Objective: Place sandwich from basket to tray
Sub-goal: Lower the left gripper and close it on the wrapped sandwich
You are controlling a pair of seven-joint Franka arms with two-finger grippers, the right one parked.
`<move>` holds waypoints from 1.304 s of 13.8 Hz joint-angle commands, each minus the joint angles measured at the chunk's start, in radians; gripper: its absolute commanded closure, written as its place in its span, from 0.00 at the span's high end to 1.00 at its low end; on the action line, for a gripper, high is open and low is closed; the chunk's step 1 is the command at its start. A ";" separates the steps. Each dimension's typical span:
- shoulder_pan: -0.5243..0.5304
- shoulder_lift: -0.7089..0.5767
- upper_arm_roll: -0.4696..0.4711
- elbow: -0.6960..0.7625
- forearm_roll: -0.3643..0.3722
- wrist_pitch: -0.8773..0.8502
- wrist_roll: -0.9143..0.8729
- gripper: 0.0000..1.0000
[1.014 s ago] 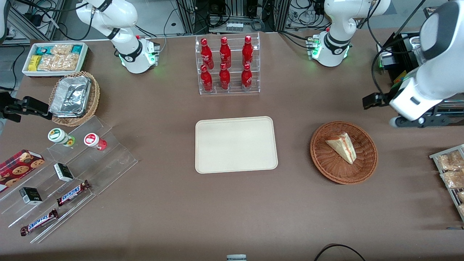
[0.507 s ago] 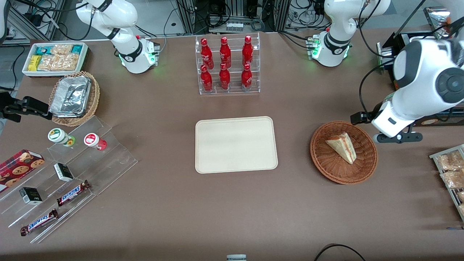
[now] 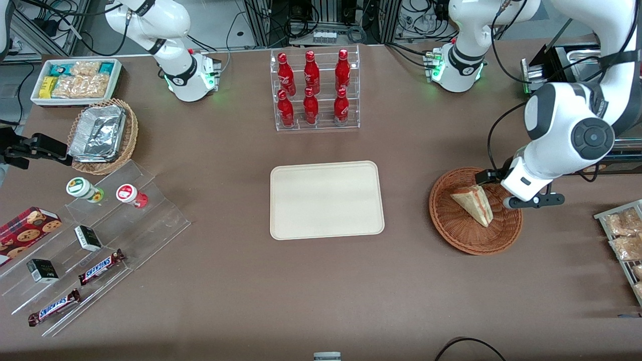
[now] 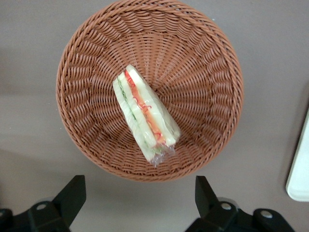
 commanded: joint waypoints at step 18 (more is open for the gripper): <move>-0.011 0.081 -0.008 -0.171 0.010 0.321 -0.628 1.00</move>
